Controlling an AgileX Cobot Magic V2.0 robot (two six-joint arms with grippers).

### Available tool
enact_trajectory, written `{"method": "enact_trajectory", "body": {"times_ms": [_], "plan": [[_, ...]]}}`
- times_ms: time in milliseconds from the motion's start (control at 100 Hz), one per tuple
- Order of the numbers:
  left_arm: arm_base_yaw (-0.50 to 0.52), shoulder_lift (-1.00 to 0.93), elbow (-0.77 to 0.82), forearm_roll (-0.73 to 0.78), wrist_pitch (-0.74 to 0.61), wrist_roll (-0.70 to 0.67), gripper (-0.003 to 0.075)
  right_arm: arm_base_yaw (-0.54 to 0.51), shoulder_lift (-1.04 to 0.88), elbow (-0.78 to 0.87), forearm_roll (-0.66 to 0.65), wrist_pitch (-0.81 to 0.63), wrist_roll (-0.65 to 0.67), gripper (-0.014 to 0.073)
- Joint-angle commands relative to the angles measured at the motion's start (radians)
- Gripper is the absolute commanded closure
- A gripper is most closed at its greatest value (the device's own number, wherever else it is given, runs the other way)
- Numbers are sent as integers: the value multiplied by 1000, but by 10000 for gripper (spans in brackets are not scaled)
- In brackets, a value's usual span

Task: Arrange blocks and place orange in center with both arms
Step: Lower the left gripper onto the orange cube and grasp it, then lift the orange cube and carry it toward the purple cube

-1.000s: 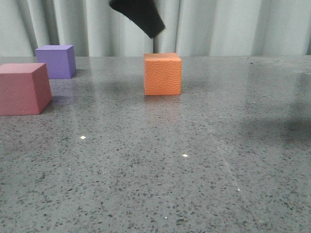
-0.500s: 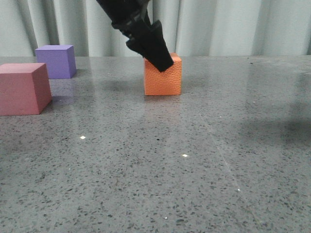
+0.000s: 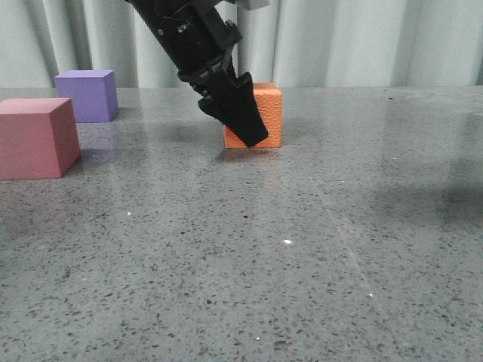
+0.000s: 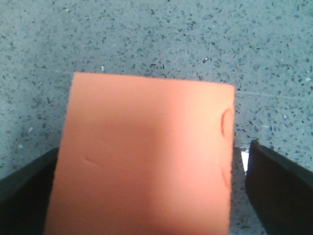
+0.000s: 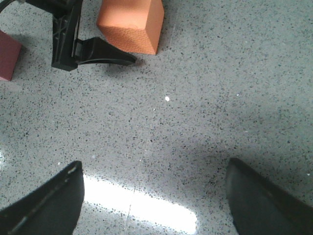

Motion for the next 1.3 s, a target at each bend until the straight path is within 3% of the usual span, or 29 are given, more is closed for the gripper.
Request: {"method": "enact_trajectory", "body": {"times_ms": [0, 320, 460, 570, 690, 770, 850, 1030, 1290], "plan": [[-7, -61, -32, -41, -16, 3, 46, -1, -24, -23, 0, -49, -10, 3], [-7, -61, -32, -41, -16, 3, 379, -1, -24, -23, 0, -49, -10, 3], [-7, -61, -38, -41, -9, 3, 458, -1, -24, -23, 0, -49, -10, 3], [-7, -61, -73, -41, 25, -24, 475, -1, -24, -23, 0, -49, -10, 3], [-4, -61, -154, 19, 36, -204, 477, -1, -24, -23, 0, -49, -10, 3], [-3, -61, -216, 139, 45, -436, 477, -1, -24, -23, 0, -49, -10, 3], [2, -63, -275, 240, 89, -576, 477, -1, -24, -23, 0, -46, -10, 3], [36, -82, -382, 301, 186, -884, 478, -1, -24, -23, 0, -39, -10, 3], [106, -170, -401, 374, 240, -1097, 500, -1, -24, -23, 0, -35, -10, 3]]}}
